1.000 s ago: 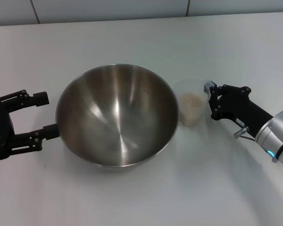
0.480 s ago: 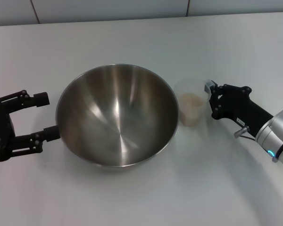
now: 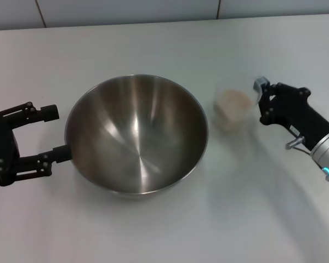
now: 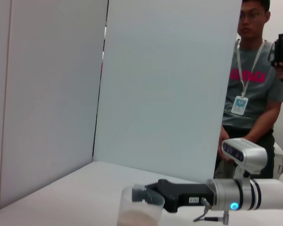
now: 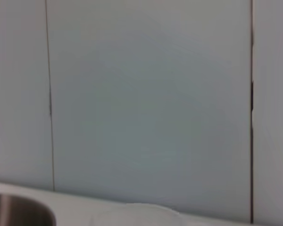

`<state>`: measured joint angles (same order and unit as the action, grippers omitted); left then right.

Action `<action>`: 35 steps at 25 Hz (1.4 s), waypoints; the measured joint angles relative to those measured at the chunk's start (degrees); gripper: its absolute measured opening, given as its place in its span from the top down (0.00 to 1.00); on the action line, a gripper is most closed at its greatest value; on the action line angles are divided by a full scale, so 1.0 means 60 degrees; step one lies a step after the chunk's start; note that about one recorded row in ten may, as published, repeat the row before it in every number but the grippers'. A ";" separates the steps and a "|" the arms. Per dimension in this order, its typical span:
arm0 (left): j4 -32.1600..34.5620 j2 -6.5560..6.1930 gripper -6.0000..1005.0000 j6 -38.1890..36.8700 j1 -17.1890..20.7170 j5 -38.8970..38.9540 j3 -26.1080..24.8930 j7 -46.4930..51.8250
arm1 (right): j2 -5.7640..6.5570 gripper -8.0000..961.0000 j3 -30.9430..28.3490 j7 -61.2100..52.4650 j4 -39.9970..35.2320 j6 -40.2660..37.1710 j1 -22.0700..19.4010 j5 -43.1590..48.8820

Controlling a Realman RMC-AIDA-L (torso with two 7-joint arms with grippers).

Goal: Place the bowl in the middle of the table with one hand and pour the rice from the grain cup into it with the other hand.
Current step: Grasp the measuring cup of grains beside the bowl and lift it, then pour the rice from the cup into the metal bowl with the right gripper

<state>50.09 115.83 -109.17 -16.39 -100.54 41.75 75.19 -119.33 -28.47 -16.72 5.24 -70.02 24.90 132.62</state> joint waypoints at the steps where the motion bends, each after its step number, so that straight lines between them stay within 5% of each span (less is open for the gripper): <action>1: 0.0000 0.0003 0.19 -0.0003 -0.0004 0.0000 -0.0001 -0.0083 | 0.0004 0.98 -0.0046 0.0027 -0.0031 -0.0149 -0.0007 -0.0002; 19: 0.0011 0.0041 0.19 -0.0059 0.0043 -0.0002 -0.0083 -0.0420 | 0.0026 0.98 -0.0098 0.3145 -0.0008 -0.3031 0.0022 0.0044; 35: 0.0018 0.0028 0.19 -0.0029 0.0028 -0.0012 -0.0192 -0.0418 | 0.0035 0.98 -0.0075 0.7283 0.0324 -0.3191 0.0989 0.0082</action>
<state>50.20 116.00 -109.34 -16.22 -100.61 40.59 72.68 -119.13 -28.91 26.98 7.18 -89.16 30.84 133.11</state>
